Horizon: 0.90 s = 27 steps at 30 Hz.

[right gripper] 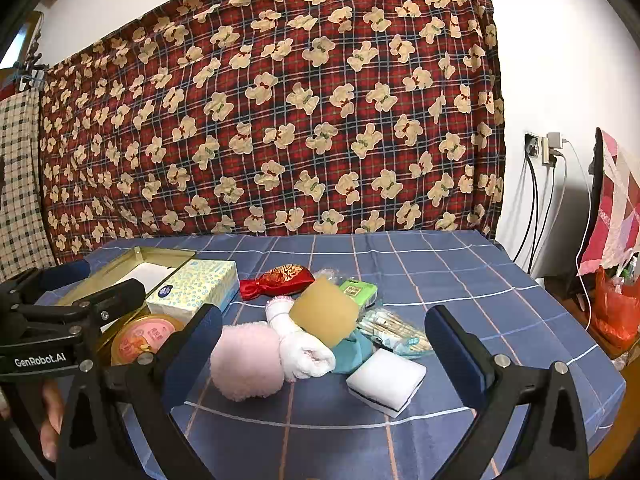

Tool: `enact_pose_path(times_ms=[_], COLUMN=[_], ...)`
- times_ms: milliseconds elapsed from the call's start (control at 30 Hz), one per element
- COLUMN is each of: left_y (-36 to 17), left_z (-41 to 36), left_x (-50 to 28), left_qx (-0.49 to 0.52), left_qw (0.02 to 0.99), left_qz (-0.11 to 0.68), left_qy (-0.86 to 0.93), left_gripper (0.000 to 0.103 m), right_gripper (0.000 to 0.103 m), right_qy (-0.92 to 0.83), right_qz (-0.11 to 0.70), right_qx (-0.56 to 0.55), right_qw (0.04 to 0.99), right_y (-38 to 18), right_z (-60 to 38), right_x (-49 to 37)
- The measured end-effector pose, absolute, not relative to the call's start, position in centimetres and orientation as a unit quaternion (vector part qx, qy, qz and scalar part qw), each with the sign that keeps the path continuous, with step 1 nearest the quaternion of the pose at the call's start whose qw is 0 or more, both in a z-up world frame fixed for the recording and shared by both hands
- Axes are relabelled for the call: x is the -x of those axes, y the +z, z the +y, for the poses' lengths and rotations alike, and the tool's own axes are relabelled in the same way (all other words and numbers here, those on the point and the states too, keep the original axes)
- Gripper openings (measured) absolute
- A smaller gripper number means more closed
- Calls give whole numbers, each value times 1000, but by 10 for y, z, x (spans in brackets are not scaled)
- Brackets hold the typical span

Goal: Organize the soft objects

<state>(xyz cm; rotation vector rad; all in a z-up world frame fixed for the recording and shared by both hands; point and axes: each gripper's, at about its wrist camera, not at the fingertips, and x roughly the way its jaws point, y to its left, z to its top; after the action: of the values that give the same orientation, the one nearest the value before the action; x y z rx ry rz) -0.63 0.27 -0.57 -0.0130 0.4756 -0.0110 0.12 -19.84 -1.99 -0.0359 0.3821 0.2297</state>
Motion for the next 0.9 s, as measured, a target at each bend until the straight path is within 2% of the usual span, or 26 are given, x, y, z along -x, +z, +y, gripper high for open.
enact_pose_path(times_ms=[900], left_y=[-5], left_z=[7], left_x=[8], left_qx=[11], left_qw=[974], left_qz=[228], left_qy=[-8], left_gripper=[103], right_gripper=[102], right_qy=[113], right_qz=[189], right_qx=[12], right_qw=[975], right_y=[-22], right_z=[-199], right_x=[1])
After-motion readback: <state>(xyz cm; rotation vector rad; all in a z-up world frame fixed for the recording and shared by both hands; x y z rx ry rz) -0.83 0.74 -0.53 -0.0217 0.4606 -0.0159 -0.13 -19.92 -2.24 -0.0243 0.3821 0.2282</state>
